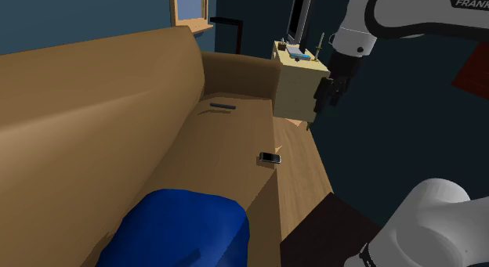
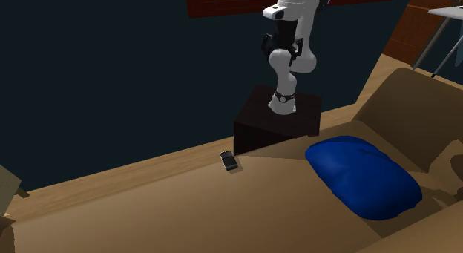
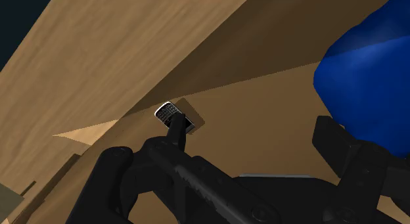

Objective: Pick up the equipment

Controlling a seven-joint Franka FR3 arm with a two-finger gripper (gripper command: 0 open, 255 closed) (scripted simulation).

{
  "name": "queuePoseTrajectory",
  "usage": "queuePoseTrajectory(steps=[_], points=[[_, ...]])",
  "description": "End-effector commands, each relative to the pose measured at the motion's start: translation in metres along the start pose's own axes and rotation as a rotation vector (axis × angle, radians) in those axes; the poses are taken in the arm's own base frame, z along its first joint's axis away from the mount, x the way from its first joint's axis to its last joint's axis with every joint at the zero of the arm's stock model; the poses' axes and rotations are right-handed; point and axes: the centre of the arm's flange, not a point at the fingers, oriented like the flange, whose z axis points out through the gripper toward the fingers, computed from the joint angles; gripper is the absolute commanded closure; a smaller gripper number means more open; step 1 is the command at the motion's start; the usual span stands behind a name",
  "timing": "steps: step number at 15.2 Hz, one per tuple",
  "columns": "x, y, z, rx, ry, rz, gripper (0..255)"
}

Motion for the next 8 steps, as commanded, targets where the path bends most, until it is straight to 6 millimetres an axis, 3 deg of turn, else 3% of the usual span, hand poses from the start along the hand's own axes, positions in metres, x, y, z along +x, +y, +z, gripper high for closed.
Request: queuePoseTrajectory(steps=[1,8], points=[[0.0,0.0,0.0,0.0,0.0,0.0,0],[0.031,0.038,0.079,0.007,-0.002,-0.102,0]])
